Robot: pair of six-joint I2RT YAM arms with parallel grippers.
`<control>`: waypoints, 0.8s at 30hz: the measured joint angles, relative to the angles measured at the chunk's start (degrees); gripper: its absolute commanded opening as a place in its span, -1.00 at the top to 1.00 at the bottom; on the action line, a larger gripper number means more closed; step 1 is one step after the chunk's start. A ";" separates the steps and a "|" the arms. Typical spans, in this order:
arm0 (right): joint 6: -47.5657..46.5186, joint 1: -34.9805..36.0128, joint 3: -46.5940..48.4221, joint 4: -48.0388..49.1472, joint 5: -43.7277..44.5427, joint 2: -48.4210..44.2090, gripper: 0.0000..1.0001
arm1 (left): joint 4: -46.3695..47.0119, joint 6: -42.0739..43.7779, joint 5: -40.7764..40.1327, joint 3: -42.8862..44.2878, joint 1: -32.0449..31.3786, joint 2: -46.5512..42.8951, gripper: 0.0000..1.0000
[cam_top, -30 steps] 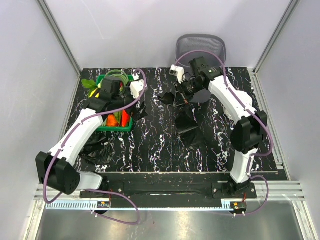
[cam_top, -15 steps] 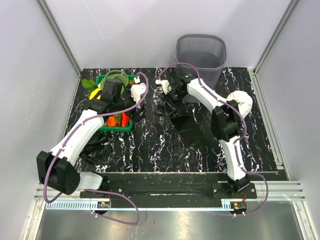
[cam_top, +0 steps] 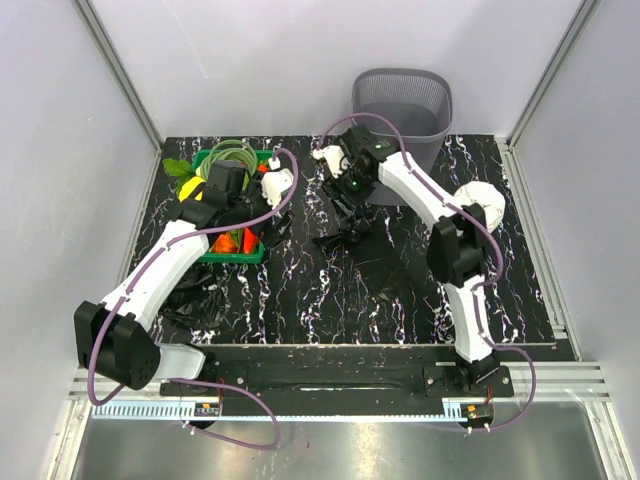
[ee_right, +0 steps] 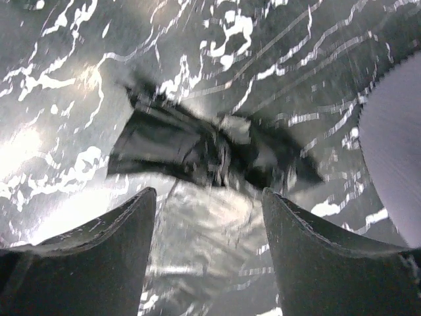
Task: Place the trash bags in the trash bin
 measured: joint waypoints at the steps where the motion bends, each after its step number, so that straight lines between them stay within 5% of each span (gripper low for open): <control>1: -0.07 0.00 -2.08 0.26 0.57 -2.45 -0.43 | 0.00 0.04 0.02 0.00 0.00 0.00 -0.98; 11: -6.36 0.07 -40.96 -0.20 6.16 -37.33 -0.20 | 0.61 0.70 0.04 0.02 -0.09 1.38 -0.98; 17: -10.67 0.11 -58.75 0.81 6.82 -41.81 -0.19 | 1.11 0.74 0.00 0.04 -0.44 5.01 -0.98; 24: -12.83 0.13 -64.13 8.24 6.88 -40.06 -0.18 | 1.62 0.39 -0.09 0.04 -0.87 5.51 -0.98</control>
